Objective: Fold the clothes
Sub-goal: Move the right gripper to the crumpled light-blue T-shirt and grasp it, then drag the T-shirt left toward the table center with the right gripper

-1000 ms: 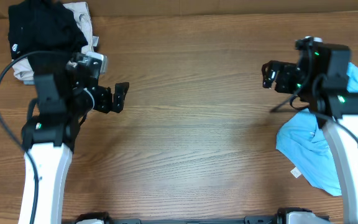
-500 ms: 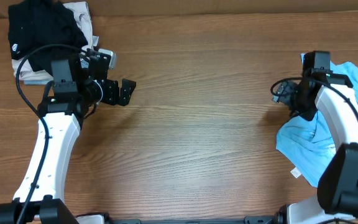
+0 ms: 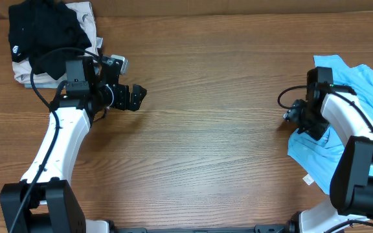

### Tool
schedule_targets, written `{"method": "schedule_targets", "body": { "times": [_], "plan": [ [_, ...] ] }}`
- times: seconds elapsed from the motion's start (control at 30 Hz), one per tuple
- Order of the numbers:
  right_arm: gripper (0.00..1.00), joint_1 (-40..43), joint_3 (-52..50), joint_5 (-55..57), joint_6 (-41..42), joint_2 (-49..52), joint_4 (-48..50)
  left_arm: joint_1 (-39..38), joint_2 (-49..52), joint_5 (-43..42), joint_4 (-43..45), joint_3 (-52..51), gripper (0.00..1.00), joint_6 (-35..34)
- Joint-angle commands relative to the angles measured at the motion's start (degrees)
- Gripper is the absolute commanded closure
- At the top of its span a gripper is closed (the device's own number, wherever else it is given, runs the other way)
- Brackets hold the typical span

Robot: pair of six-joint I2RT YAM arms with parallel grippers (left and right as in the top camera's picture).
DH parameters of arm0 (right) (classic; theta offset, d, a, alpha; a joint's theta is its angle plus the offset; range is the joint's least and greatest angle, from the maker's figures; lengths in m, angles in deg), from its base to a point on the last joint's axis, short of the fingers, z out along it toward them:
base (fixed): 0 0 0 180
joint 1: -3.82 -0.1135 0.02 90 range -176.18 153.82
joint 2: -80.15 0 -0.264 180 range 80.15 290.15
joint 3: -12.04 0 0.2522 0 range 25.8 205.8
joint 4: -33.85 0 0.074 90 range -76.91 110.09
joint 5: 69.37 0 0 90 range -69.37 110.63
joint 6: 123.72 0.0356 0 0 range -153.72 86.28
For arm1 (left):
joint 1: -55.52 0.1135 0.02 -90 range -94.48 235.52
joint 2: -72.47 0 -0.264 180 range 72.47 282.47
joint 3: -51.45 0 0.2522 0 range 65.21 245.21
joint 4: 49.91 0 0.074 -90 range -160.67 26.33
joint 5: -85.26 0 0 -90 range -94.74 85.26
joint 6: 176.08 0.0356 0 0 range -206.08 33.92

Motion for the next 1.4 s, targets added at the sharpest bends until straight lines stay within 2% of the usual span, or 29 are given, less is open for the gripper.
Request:
{"method": "schedule_targets", "body": {
  "times": [0.0, 0.13, 0.27, 0.37, 0.5, 0.6, 0.8, 0.93, 1.03, 1.2, 1.3, 1.33, 1.37],
  "plan": [
    [0.33, 0.0, -3.0, 1.1, 1.7, 0.1, 1.5, -0.5, 0.3, 1.6, 0.2, 1.2, 0.00, -0.6],
    [0.46, 0.0, -5.2, 1.1, 2.6, 0.1, 3.2, -0.5, 0.3, 1.6, 0.2, 1.2, 0.00, -0.6],
    [0.79, 0.0, -5.7, 0.0, 2.5, 0.1, 4.4, -0.4, 0.3, 1.6, 0.4, 1.2, 0.00, -0.6],
    [0.96, -0.3, -5.7, -2.4, 2.5, 0.1, 5.5, -0.4, 0.3, 1.6, 1.0, 1.2, 0.07, -0.6],
    [0.96, -2.7, -3.7, -9.0, -2.2, 0.1, 5.2, 0.1, 0.3, 2.0, 2.6, 1.2, 0.10, -0.7],
    [0.96, -9.0, 0.5, -12.8, -3.8, 0.1, 1.9, 1.4, 0.3, 2.0, 4.1, 1.2, 0.10, -1.3],
    [0.96, -24.7, 7.7, -15.8, -3.8, 0.1, -3.3, 3.2, 0.3, 2.1, 5.6, 1.2, 0.10, -1.7],
    [0.96, -36.7, 10.9, -18.8, -3.7, 0.1, -4.4, 3.5, 0.3, 5.0, 6.0, 1.2, 0.09, -1.7],
    [0.94, -44.3, 13.1, -20.9, -3.5, 0.1, -3.8, 3.5, 0.3, 7.3, 6.2, 1.2, 0.07, -1.7],
    [0.83, -53.1, 19.4, -21.0, -3.6, 0.1, -0.3, 3.7, 0.3, 8.0, 6.3, 1.2, 0.04, -1.7],
    [0.61, -54.1, 23.1, -18.8, -3.8, 0.1, 1.6, 3.7, 0.3, 8.0, 6.2, 1.2, 0.04, -1.7],
    [0.42, -53.8, 24.4, -17.3, -3.8, 0.1, 1.7, 3.7, 0.3, 8.0, 6.1, 1.2, 0.03, -1.7],
    [0.31, -53.3, 25.2, -16.1, -3.8, 0.1, 1.7, 3.7, 0.3, 8.0, 6.0, 1.2, 0.02, -1.7]
  ]
}}
